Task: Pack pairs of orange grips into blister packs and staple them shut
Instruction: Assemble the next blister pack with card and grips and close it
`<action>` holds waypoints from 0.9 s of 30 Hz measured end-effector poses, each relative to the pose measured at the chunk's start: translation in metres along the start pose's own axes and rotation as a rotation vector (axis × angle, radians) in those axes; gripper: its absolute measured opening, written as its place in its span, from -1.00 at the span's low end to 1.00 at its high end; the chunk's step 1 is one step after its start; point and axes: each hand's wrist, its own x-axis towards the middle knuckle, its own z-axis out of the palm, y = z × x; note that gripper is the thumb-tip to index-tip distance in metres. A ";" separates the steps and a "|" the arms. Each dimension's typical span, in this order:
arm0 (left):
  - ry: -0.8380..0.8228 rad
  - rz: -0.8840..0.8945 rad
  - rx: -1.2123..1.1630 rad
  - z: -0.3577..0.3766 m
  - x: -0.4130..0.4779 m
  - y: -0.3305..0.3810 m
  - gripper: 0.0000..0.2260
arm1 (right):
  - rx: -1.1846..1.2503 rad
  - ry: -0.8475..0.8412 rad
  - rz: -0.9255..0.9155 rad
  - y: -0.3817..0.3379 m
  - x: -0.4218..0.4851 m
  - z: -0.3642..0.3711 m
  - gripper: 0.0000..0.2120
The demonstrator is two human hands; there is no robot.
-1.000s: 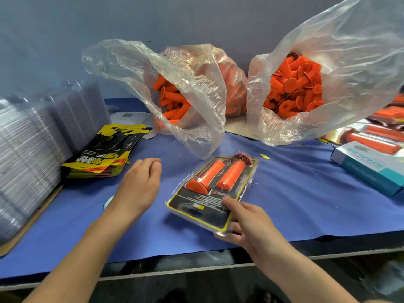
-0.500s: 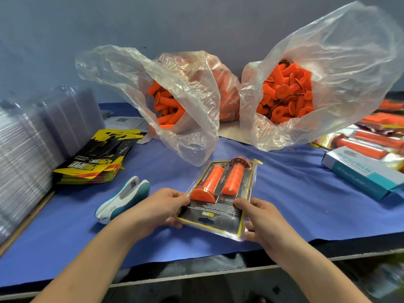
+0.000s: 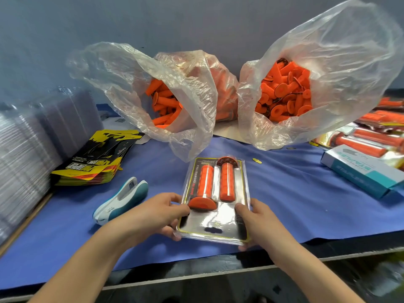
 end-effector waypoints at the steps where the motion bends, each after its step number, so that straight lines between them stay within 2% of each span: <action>1: -0.007 0.016 0.028 0.003 -0.001 0.001 -0.84 | -0.027 0.018 -0.019 0.000 0.000 0.000 -0.87; 5: -0.038 0.053 0.107 0.012 -0.005 0.004 -0.85 | -0.192 0.044 -0.121 0.003 0.001 -0.004 -0.82; 9: -0.078 -0.044 0.133 0.009 -0.009 0.007 -0.87 | -0.348 0.030 -0.194 0.003 0.007 -0.011 -0.78; 13: -0.011 -0.050 0.025 0.005 -0.005 0.008 -0.82 | -0.409 -0.057 -0.254 -0.005 0.018 -0.021 -0.80; 17: 0.137 -0.018 -0.096 0.008 0.008 0.010 -0.81 | -0.383 -0.213 -0.256 -0.012 0.026 -0.035 -0.80; 20: 0.092 -0.047 -0.236 0.011 0.012 0.009 -0.87 | -0.357 -0.286 -0.249 -0.016 0.030 -0.048 -0.83; 22: 0.077 -0.060 -0.340 0.016 0.014 0.007 -0.90 | -0.295 -0.230 -0.223 -0.021 0.036 -0.054 -0.86; 24: 0.099 -0.056 -0.427 0.022 0.017 0.005 -0.93 | -0.222 -0.093 -0.171 -0.026 0.041 -0.059 -0.84; 27: 0.163 -0.052 -0.565 0.028 0.019 0.004 -0.95 | 0.041 -0.011 -0.037 -0.026 0.043 -0.062 -0.77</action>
